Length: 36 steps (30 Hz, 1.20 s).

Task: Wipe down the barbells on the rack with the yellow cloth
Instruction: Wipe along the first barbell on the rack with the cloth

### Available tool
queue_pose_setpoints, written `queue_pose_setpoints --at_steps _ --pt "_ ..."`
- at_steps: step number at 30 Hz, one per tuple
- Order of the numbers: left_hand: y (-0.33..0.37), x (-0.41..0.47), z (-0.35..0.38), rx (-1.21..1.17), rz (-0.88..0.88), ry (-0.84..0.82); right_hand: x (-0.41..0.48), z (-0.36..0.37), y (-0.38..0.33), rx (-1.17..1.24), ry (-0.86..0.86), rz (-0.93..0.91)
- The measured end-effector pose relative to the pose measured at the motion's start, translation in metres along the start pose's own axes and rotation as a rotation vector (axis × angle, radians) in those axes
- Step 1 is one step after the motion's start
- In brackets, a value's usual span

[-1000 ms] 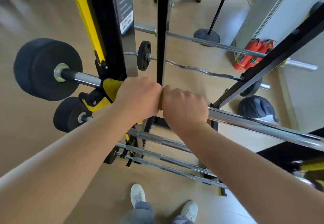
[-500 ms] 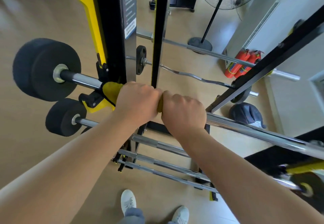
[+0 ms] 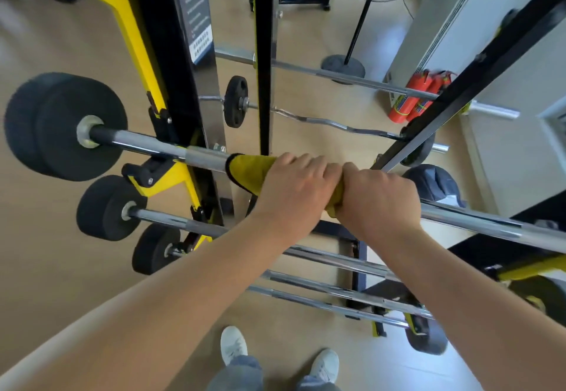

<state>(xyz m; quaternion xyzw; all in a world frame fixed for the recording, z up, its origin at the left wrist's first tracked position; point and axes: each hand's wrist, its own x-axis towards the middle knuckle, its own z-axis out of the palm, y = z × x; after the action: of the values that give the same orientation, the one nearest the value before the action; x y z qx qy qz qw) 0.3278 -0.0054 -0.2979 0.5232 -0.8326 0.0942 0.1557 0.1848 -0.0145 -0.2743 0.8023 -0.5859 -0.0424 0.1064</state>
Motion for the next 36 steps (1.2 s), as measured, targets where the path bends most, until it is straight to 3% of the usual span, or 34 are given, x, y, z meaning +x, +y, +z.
queue_pose_setpoints --at_steps 4,10,14,17,23,36 --pt "-0.046 -0.024 -0.003 -0.086 0.084 0.006 0.007 0.002 -0.026 0.032 0.02 0.011" --pt "-0.111 -0.043 -0.018 0.111 -0.233 0.017 0.023 -0.005 -0.058 0.113 0.055 -0.109" --pt "-0.095 -0.036 -0.019 0.147 -0.281 0.005 0.026 -0.002 -0.061 0.128 0.097 -0.148" --pt "-0.067 -0.021 -0.015 0.113 -0.197 -0.002 0.02 0.004 -0.049 0.033 0.146 -0.189" --pt "-0.006 0.012 -0.008 0.015 -0.017 -0.122 -0.005 0.022 0.003 0.051 0.212 -0.101" --pt "0.127 0.076 0.017 -0.042 0.276 -0.082 -0.074 0.05 0.169 0.107 0.235 -0.078"
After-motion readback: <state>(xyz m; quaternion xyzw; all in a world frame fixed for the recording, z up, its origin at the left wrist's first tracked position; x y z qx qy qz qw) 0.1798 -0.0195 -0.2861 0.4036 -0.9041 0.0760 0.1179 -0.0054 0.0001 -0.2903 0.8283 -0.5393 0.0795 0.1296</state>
